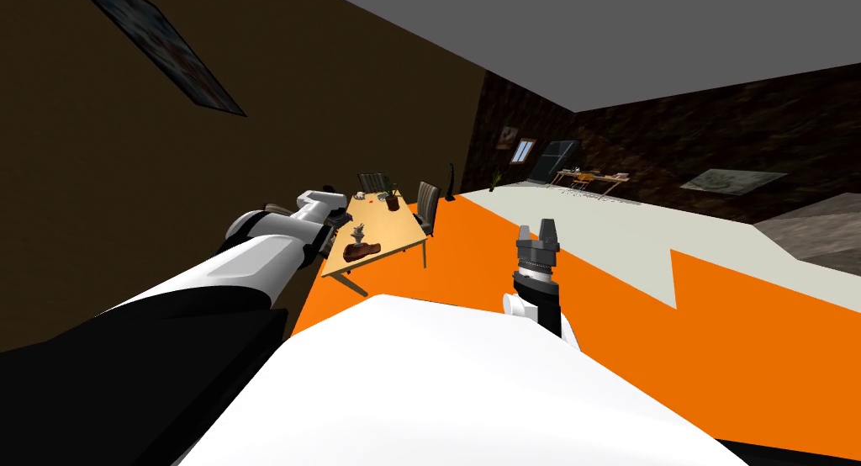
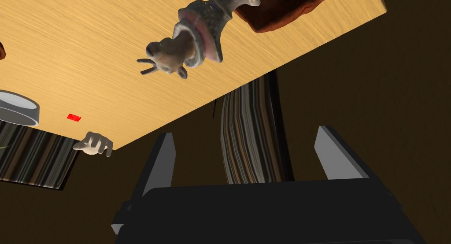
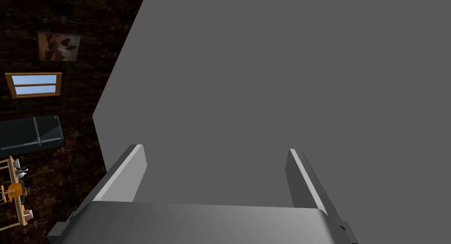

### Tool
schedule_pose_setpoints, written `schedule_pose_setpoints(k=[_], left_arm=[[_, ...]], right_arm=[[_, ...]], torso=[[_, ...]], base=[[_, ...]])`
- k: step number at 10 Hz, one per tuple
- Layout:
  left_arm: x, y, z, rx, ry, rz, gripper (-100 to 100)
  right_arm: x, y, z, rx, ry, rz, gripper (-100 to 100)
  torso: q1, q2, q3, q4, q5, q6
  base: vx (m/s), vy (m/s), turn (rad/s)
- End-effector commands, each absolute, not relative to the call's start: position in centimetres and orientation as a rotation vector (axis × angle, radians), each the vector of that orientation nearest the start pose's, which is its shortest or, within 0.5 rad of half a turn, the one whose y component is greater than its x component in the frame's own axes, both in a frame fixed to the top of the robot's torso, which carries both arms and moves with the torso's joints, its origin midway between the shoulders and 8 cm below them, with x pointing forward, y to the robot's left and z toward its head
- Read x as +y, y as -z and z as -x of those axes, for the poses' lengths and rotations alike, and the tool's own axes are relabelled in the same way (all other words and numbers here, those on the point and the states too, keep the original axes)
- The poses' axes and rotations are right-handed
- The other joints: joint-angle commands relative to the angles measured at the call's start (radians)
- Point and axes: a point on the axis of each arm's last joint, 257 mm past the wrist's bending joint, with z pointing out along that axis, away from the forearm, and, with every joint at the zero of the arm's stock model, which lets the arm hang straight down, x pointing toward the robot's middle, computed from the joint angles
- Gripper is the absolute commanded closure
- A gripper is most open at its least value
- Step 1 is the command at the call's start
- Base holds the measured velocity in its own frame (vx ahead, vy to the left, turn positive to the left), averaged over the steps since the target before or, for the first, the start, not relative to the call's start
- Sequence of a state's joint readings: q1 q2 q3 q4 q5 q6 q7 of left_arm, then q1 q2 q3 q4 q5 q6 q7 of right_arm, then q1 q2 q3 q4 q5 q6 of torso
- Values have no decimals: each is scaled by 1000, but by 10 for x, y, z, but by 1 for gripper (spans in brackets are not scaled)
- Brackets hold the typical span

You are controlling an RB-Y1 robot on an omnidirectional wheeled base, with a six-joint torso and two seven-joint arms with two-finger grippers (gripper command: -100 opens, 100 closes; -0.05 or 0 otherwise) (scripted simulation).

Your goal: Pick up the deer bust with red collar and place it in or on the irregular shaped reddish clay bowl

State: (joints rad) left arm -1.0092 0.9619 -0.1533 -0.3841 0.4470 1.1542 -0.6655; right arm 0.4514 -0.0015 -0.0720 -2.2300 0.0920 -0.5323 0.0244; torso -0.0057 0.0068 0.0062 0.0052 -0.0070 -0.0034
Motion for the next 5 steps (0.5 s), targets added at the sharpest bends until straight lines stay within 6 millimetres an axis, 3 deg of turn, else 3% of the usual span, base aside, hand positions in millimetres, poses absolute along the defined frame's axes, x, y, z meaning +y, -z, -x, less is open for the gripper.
schedule_pose_setpoints(k=[1, 2, 5], left_arm=[[664, 180, -490, 2016, -276, 1643, -100], [664, 181, -489, 2016, -277, 1646, 0], [664, 181, -489, 2016, -277, 1646, 0]], right_arm=[[-288, -24, -350, 651, -1173, -562, 0], [-288, -24, -350, 651, -1173, -562, 0], [-288, -24, -350, 651, -1173, -562, 0]], torso=[[0, 0, 0, 0, 0, 0], [0, 0, 0, 0, 0, 0], [0, -1, 0, 0, 0, 0]], base=[[0, 0, 0], [0, 0, 0], [0, 0, 0]])
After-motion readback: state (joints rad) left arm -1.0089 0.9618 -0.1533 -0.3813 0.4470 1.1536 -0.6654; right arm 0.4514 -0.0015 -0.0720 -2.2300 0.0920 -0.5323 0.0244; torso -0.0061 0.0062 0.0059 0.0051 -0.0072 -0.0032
